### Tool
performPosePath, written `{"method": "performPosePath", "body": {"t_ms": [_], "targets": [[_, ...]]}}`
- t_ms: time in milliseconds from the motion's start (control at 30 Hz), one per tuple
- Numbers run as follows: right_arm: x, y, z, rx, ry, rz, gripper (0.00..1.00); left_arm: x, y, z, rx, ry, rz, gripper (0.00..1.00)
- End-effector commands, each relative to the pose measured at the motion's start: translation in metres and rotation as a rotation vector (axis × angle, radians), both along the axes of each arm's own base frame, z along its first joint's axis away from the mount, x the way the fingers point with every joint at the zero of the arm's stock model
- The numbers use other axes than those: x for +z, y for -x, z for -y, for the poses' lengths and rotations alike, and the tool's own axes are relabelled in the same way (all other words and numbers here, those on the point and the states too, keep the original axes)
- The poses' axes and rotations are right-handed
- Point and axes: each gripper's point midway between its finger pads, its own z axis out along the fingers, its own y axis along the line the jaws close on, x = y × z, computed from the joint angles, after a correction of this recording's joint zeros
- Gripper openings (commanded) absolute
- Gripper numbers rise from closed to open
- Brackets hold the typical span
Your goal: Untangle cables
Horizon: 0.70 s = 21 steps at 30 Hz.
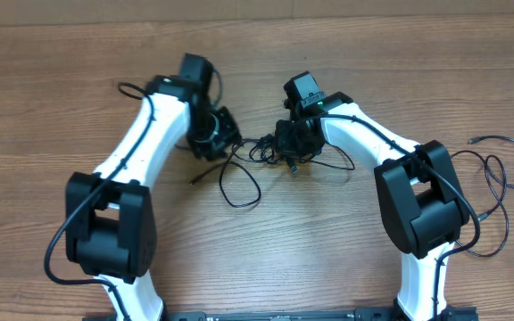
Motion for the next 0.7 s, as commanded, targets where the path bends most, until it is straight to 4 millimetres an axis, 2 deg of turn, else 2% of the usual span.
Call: {"method": "performPosePath", "body": {"t_ms": [0, 200, 667], "targets": [[-0.001, -0.001, 0.001, -0.002, 0.017, 0.011, 0.04, -0.002, 0.01, 0.013, 0.105, 0.022, -0.052, 0.36], [-0.001, -0.001, 0.001, -0.002, 0.017, 0.01, 0.04, -0.02, 0.012, 0.022, 0.145, 0.033, -0.052, 0.35], [-0.001, -0.001, 0.001, -0.002, 0.017, 0.011, 0.04, -0.041, 0.002, 0.029, 0.179, 0.072, 0.018, 0.32]]}}
